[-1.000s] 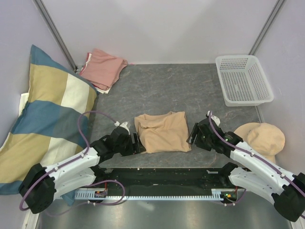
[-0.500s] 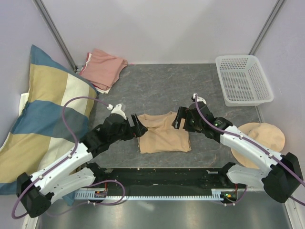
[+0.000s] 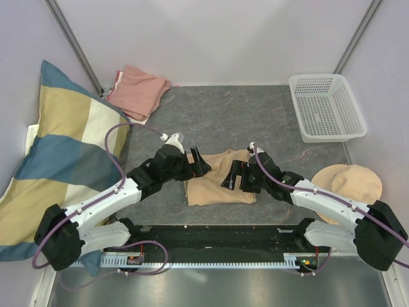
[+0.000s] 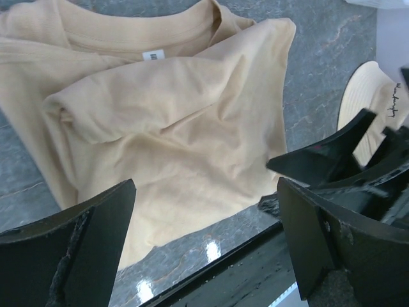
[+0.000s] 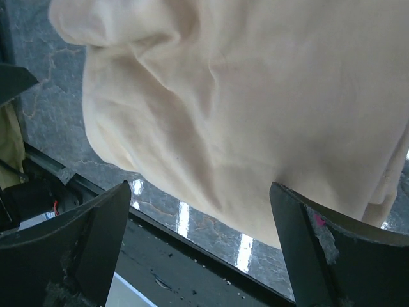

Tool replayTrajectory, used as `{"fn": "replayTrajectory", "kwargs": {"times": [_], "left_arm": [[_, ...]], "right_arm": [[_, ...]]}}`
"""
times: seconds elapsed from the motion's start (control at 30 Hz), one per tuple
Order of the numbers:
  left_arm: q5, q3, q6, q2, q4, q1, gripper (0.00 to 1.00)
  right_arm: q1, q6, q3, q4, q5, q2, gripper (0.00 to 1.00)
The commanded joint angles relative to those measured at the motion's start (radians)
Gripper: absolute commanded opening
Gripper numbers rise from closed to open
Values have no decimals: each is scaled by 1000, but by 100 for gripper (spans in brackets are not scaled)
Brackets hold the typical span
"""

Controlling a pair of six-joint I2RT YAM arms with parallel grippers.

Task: Fold and stack the t-shirts
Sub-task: Smooth out wrinkles on the folded tshirt

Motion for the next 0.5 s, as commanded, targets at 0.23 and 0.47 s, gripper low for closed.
{"fn": "replayTrajectory", "kwargs": {"times": [0.23, 0.47], "left_arm": [[101, 25, -3, 137, 213, -6, 100], [148, 28, -17, 229, 310, -6, 100]], "right_arm": [[19, 36, -141, 180, 39, 46, 98], [19, 56, -199, 212, 44, 137, 98]]}}
